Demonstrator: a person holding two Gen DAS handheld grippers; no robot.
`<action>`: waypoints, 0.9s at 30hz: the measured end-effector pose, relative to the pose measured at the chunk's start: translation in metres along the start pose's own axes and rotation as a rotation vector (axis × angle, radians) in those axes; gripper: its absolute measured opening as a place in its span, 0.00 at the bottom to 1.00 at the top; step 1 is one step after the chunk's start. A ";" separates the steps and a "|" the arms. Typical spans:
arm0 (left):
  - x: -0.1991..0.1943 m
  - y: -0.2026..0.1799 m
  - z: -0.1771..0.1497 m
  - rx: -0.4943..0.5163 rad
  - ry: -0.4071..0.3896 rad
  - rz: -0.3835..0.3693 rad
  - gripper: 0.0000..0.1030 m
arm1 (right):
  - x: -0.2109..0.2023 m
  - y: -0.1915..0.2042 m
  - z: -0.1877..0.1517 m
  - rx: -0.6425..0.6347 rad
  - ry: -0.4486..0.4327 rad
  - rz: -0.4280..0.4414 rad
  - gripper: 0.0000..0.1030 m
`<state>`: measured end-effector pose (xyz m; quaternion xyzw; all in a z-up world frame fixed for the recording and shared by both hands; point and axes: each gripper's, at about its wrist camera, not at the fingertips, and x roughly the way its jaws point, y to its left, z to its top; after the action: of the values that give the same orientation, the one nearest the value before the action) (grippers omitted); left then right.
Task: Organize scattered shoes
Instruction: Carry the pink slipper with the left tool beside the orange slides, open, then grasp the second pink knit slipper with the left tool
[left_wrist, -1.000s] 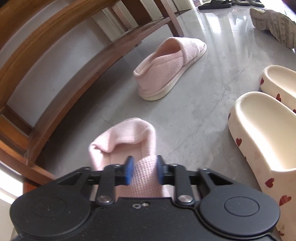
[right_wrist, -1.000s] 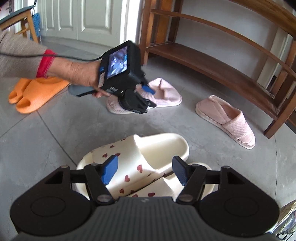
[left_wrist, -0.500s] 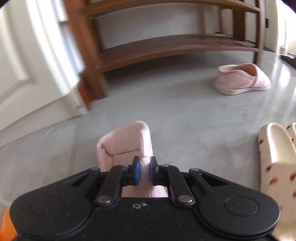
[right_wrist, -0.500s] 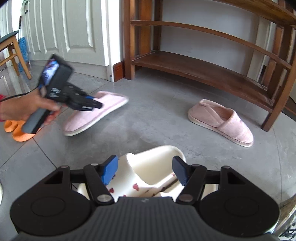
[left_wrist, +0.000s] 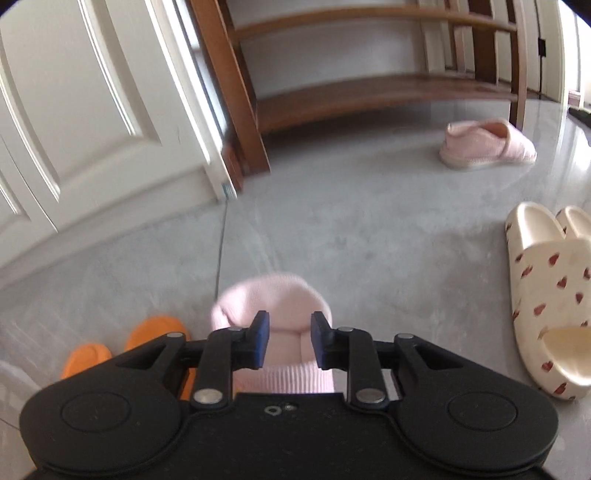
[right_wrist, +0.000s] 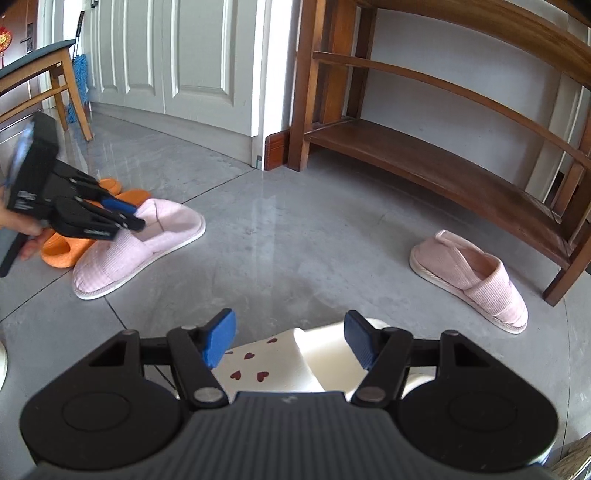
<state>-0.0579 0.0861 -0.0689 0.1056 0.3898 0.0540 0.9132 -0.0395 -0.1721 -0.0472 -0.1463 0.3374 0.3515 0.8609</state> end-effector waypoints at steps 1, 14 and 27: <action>0.002 -0.003 0.005 -0.002 -0.010 -0.028 0.23 | 0.000 -0.001 0.000 0.005 0.000 -0.004 0.66; 0.065 -0.127 0.128 0.172 -0.289 -0.549 0.32 | -0.032 -0.043 -0.026 0.152 0.015 -0.168 0.67; 0.182 -0.243 0.209 0.279 -0.243 -0.670 0.34 | -0.088 -0.083 -0.081 0.438 0.140 -0.320 0.67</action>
<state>0.2226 -0.1484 -0.1128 0.1012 0.2953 -0.3140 0.8966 -0.0658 -0.3150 -0.0446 -0.0319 0.4369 0.1189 0.8910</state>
